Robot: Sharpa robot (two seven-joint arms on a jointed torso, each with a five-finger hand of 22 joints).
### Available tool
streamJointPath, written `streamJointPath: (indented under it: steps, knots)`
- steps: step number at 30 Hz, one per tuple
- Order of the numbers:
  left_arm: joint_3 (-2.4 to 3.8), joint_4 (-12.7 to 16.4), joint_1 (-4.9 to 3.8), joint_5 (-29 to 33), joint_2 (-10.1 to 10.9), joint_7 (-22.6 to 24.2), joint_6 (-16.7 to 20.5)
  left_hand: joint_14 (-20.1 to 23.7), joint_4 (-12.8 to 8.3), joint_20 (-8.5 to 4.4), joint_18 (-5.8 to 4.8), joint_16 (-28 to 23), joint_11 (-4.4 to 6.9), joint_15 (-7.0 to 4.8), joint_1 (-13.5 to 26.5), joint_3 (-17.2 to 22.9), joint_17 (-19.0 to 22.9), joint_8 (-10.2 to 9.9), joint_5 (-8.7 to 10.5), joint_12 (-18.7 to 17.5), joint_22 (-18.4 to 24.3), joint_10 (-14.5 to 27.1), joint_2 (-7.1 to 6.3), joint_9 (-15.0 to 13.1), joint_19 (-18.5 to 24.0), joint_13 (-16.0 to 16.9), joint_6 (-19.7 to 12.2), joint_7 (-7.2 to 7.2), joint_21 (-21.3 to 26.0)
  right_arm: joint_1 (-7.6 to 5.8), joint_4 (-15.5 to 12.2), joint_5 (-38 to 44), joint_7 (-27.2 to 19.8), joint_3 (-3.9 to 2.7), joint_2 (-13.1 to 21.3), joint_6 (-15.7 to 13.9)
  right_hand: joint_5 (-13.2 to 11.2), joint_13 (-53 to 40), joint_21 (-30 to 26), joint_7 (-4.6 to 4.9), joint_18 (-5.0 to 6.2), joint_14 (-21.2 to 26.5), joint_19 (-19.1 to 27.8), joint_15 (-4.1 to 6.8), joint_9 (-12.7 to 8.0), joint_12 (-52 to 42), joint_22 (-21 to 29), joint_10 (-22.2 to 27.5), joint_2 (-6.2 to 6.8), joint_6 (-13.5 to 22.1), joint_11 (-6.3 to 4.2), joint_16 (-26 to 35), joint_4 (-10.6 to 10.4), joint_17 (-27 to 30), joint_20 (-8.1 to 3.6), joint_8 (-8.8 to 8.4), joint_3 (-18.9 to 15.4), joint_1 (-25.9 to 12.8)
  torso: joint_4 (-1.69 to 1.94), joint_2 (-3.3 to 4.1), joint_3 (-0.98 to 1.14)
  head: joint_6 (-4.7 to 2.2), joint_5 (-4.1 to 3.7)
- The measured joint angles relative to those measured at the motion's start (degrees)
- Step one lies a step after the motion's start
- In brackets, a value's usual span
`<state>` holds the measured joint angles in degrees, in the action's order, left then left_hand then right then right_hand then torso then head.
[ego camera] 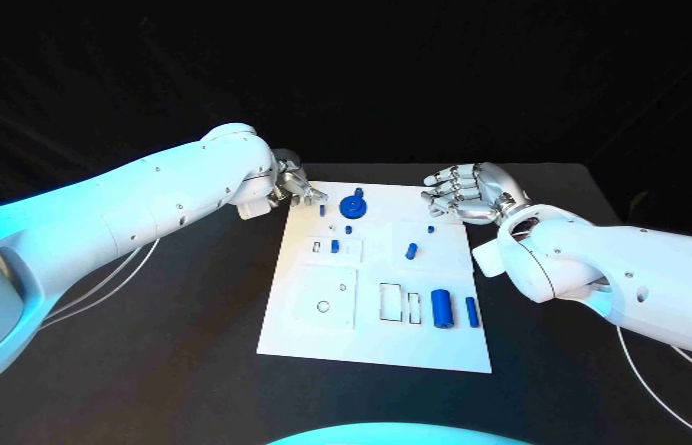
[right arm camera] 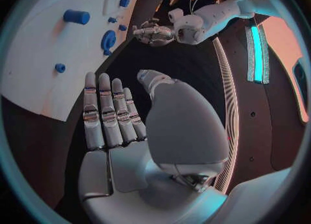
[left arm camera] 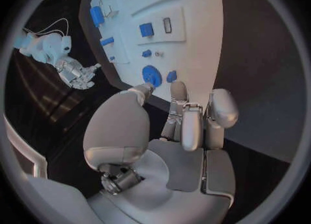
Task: Assemble the parts on the task board
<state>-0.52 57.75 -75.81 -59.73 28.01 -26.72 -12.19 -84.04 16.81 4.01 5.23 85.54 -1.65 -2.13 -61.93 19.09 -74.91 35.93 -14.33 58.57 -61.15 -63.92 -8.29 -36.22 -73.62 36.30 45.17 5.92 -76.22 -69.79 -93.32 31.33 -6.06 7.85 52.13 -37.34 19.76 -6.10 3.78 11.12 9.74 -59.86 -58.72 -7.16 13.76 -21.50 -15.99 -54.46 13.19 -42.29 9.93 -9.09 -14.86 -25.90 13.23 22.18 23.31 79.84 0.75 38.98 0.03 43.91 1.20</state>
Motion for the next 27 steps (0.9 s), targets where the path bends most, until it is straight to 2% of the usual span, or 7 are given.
streamJointPath:
  steps: [8, 27]
  knots:
    - [-0.24, -3.54, 0.00, -0.50, -1.79, 0.09, -1.66, 0.00, 0.03, 0.14, 0.00, 0.00, 0.00, 0.00, 0.58, -0.29, 0.00, 0.00, 0.00, 0.00, -0.10, 0.00, 0.14, 0.14, -0.15, -0.10, 0.21, 0.21, 0.00, 0.00, -0.08, 0.03, 0.00, 0.00, -0.01, -0.01, 0.00, 0.06, 0.00, 0.00, 0.00, 0.00, 0.00, 0.00, 0.00, 0.00, 0.08, 0.00, 0.00, 0.00, 0.00, 0.04, 0.00, 0.00, 0.00, 0.00, 0.00, 0.00, -0.16, 0.25, -0.07, -0.14, 0.02]
    - [-0.62, -7.72, 0.15, -0.08, -4.82, 0.88, -2.84, 0.00, -0.13, 0.20, 0.00, 0.00, 0.00, 0.00, 0.88, -0.91, 0.00, 0.00, 0.22, 0.22, -0.50, -0.38, 0.44, 0.19, -0.20, 0.11, 0.61, -0.19, 0.00, -0.01, -0.20, 0.04, 0.00, -0.01, -0.40, 0.00, 0.00, 0.15, 0.00, 0.00, 0.00, 0.00, 0.00, 0.00, -0.04, 0.00, 0.27, 0.00, 0.00, 0.00, 0.00, 0.04, 0.00, 0.05, 0.00, 0.00, 0.00, 0.00, -0.23, 0.25, -0.10, -0.09, 0.03]
